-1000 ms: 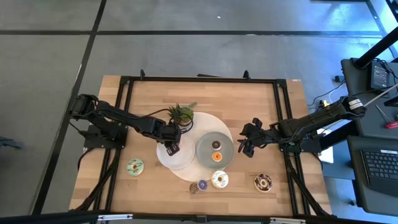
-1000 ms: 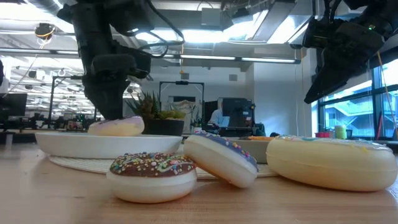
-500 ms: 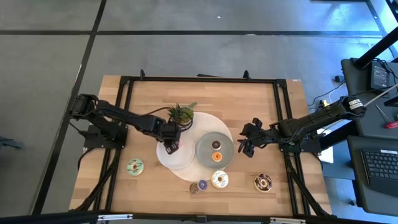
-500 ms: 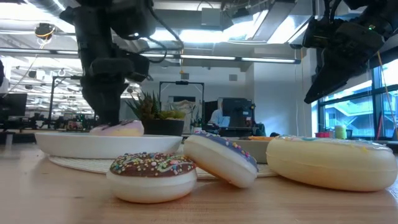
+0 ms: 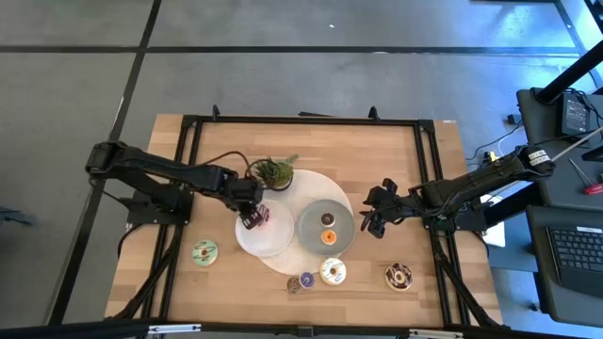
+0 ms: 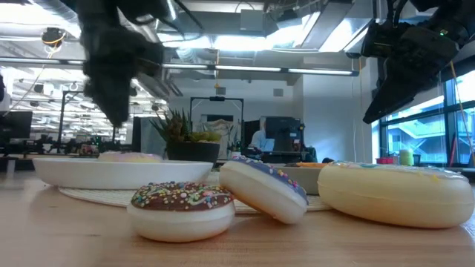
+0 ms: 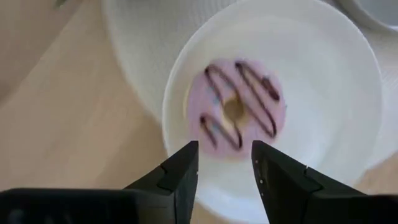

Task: Pick & Place donuts
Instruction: Put the big green donut onto the white plate

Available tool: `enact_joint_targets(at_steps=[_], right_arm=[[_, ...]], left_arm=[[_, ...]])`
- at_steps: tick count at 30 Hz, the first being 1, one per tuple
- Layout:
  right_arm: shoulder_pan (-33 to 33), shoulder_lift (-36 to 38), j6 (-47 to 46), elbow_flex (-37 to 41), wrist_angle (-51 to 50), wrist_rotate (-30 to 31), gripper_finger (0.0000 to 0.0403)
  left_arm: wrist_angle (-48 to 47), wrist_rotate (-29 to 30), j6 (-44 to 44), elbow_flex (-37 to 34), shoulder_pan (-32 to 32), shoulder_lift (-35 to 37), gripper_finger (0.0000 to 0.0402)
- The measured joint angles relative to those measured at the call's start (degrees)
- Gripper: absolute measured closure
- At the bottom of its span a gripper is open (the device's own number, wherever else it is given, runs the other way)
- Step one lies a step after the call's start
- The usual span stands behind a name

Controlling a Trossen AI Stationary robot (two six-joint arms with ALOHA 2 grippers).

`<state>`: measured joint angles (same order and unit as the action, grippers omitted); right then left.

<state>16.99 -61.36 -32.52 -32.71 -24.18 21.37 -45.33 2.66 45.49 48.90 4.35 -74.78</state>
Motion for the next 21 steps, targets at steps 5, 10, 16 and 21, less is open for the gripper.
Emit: enact_joint_targets(at_steps=[5, 10, 16, 21], right_arm=[[0.0, 0.0, 0.0, 0.0, 0.0, 0.0, 0.0233], [0.0, 0.0, 0.2, 0.0, 0.0, 0.0, 0.0233], [0.0, 0.0, 0.1, 0.0, 0.1, 0.0, 0.0233], [0.0, 0.0, 0.0, 0.0, 0.6, 0.0, 0.0233]], left_arm=[[-5.0, 2.3, 14.1, 0.0, 4.8, 5.1, 0.0255], [-8.4, 3.2, 22.7, 0.0, 13.5, 5.6, 0.0252], [-15.2, 0.8, 41.4, 0.0, 23.8, 3.1, 0.0256], [-20.0, -3.7, 58.3, 0.0, 31.1, 2.3, 0.0253]])
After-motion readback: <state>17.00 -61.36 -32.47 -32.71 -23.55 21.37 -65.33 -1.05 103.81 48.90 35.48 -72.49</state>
